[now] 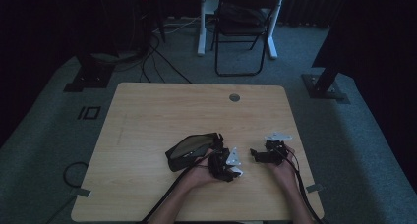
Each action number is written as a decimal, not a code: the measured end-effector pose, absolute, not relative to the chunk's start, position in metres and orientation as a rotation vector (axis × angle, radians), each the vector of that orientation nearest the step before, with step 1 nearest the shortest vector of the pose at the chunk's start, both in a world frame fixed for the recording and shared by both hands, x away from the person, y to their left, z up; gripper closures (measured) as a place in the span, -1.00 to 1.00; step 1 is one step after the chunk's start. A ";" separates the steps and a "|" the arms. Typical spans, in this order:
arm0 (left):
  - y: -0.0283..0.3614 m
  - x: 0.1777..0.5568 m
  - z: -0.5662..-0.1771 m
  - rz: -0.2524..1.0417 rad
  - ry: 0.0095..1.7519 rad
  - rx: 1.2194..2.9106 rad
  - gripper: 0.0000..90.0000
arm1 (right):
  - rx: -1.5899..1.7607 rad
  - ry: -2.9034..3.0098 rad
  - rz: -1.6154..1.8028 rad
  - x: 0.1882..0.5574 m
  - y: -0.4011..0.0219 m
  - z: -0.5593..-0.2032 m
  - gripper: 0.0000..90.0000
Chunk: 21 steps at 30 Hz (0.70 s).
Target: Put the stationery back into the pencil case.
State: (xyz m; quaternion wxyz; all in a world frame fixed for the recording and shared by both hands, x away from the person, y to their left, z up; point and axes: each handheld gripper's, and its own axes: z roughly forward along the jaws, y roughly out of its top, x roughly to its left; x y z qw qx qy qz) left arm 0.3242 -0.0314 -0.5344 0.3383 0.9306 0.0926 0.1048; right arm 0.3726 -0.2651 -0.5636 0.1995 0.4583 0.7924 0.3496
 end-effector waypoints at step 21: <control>-0.020 0.322 -0.539 0.308 0.375 2.442 0.46 | 1.278 2.219 0.978 0.373 -0.265 -0.564 -0.69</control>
